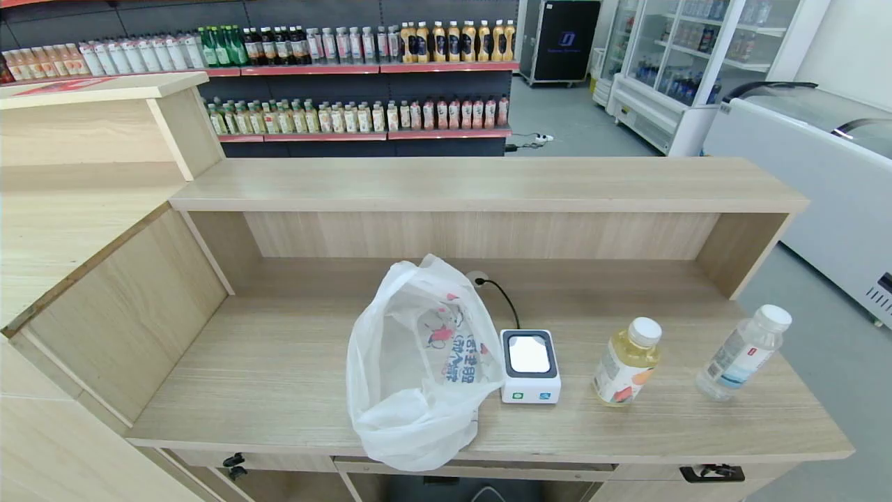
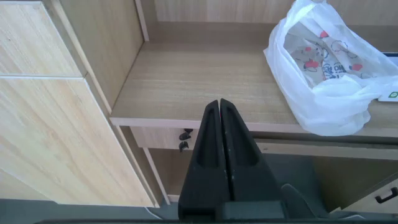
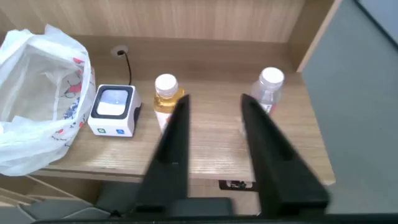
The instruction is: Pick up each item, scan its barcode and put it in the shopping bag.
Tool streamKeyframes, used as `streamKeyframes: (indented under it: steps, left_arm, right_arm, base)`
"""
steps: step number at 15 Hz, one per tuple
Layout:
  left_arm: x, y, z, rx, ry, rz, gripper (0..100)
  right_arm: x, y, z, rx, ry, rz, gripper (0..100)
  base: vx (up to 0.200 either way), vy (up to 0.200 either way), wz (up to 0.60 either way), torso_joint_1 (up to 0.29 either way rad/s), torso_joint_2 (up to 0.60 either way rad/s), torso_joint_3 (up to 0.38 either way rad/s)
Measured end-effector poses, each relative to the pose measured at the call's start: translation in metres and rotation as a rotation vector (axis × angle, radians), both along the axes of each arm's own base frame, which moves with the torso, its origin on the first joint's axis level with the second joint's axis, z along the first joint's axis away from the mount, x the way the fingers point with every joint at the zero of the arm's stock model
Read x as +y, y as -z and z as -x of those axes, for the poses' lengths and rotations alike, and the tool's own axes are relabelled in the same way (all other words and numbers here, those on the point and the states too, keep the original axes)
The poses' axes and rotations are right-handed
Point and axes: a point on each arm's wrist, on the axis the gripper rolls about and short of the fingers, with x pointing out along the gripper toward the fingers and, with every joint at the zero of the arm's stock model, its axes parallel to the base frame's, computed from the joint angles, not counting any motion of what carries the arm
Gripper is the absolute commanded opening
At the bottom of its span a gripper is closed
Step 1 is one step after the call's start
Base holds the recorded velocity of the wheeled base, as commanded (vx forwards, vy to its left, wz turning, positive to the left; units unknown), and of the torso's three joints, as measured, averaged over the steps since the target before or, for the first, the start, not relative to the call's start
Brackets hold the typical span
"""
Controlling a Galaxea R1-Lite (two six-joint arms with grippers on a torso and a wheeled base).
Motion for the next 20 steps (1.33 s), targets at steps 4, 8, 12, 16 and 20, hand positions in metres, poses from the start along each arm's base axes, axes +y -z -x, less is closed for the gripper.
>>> streamKeyframes:
  steps: [4,8,12,16,20]
  left_arm:
    - [0.000,0.000,0.000,0.000,-0.001,0.000,0]
    - [0.000,0.000,0.000,0.000,0.000,0.000,0]
    - [0.000,0.000,0.000,0.000,-0.001,0.000,0]
    - [0.000,0.000,0.000,0.000,0.000,0.000,0]
    - [0.000,0.000,0.000,0.000,0.000,0.000,0]
  right_arm:
    - [0.003,0.019,-0.068,0.145,-0.065,0.022,100]
    - [0.003,0.052,-0.128,0.226,-0.086,0.079,100]
    - [-0.006,0.092,-0.153,0.380,0.021,0.133,100]
    - [-0.005,0.114,-0.178,0.366,-0.051,0.124,100]
    - [0.009,0.134,-0.197,0.351,-0.213,0.103,100]
  base:
    - [0.000,0.000,0.00,0.000,0.00,0.000]
    - [0.000,0.000,0.00,0.000,0.00,0.000]
    - [0.000,0.000,0.00,0.000,0.00,0.000]
    - [0.000,0.000,0.00,0.000,0.00,0.000]
    - [0.000,0.000,0.00,0.000,0.00,0.000]
